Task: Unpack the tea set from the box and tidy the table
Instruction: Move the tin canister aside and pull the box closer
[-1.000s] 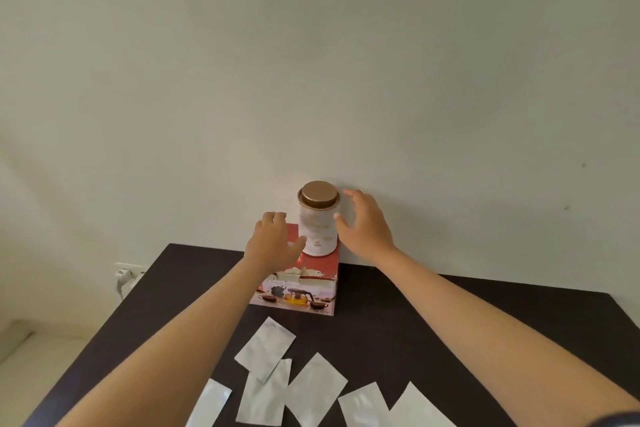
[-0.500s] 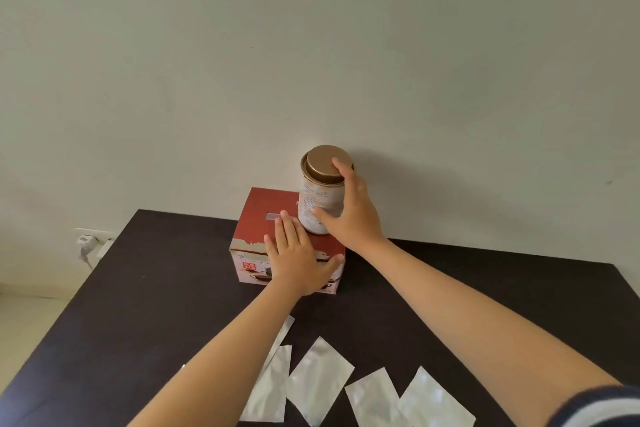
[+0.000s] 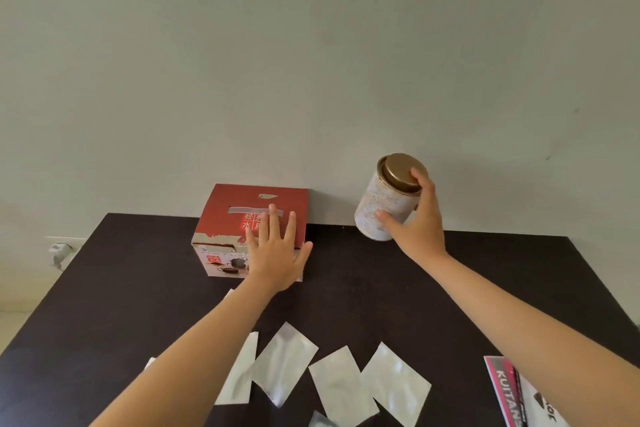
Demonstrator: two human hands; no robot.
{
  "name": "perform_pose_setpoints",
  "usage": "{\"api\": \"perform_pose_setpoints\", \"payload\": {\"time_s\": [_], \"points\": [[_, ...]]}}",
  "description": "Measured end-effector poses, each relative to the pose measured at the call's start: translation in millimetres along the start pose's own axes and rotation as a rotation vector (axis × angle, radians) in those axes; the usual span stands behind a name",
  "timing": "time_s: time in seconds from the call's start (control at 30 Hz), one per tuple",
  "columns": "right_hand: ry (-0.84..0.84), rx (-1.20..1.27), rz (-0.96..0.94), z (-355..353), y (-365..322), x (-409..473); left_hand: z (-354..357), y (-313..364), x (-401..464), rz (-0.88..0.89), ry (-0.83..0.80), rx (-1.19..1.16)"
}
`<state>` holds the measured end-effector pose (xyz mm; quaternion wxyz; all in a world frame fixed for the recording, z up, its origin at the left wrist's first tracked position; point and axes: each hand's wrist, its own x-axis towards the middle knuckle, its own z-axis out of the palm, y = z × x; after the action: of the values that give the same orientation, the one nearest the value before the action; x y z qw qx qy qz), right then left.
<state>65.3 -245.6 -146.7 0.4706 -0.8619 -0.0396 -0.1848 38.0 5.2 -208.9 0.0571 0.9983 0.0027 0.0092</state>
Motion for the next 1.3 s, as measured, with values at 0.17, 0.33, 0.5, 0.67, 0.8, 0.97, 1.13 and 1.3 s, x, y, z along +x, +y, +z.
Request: {"api": "perform_pose_setpoints", "payload": {"time_s": [0.17,0.33,0.5,0.67,0.8,0.97,1.13,1.3], "points": [[0.015,-0.087,0.12,-56.6,61.3,-16.6,7.0,30.6,5.4,-0.055,-0.059,-0.006],[0.034,-0.222,0.2,-103.3,117.8,-24.0,16.6,35.3,4.4,-0.118,0.021,-0.003],[0.128,-0.249,0.34,-125.6,162.0,-18.7,22.1,37.3,5.6,-0.138,0.115,-0.032],[0.166,-0.242,0.378,-133.6,194.2,-7.0,27.6,33.4,7.5,-0.149,0.102,0.028],[0.204,-0.263,0.366,-140.5,215.0,-1.1,29.1,32.3,7.9,-0.146,0.108,0.044],[0.215,-0.31,0.372,-150.1,228.7,13.1,28.2,32.9,8.4,-0.146,0.107,0.032],[0.228,-0.343,0.375,-157.1,236.7,27.6,28.7,31.2,8.4,-0.135,0.11,0.017],[0.245,-0.333,0.368,-157.3,241.5,37.6,28.2,31.0,8.5,-0.134,0.113,0.013]]}}
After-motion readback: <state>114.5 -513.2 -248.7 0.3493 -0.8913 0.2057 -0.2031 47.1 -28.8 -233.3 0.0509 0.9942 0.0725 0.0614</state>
